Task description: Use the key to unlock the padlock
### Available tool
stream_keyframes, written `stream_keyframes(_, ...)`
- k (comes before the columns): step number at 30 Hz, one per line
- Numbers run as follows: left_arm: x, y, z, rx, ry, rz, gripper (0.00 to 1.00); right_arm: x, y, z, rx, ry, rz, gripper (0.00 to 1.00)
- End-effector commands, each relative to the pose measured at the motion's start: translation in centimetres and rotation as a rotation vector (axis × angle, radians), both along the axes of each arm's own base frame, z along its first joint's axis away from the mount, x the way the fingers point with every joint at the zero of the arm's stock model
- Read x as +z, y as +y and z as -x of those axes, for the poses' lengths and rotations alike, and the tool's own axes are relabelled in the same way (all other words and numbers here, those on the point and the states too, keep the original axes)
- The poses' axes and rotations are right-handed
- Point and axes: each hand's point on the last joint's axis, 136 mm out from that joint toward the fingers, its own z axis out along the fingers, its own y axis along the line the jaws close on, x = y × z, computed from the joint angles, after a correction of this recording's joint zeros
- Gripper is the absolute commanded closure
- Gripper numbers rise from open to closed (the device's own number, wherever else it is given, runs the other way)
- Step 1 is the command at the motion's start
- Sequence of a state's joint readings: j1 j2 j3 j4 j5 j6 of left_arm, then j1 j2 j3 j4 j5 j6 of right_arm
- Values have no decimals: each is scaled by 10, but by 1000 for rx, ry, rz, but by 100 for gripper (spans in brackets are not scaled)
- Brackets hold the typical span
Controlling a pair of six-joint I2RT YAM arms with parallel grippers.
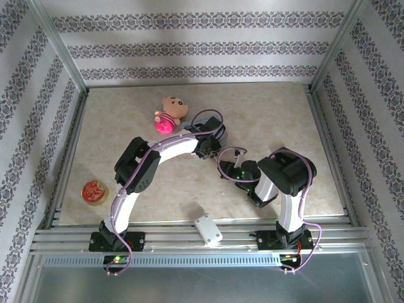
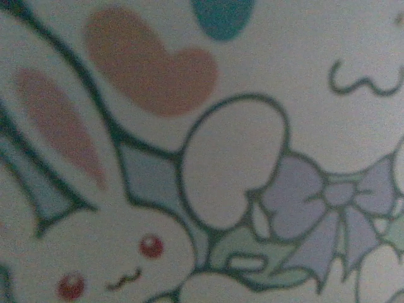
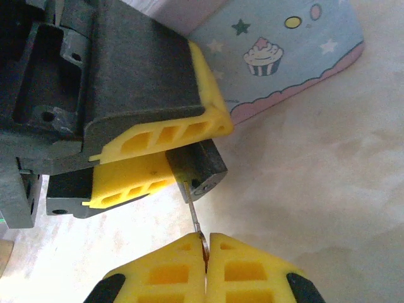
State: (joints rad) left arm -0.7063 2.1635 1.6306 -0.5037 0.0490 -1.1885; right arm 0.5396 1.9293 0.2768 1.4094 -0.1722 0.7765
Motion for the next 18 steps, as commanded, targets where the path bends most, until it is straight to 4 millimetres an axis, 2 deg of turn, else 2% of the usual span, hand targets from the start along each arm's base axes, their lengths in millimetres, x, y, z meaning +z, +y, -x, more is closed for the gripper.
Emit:
stream_keyframes(1, 15, 5, -4, 39, -11, 42, 97, -19, -10, 11, -36, 78, 30, 100)
stream_keyframes(11, 18, 5, -5, 52, -4, 63, 97, -33, -15, 15, -71, 144, 15, 100)
stream_keyframes(18, 26, 4, -7, 55, -23, 89, 97, -34, -12, 14, -66, 143, 14, 100)
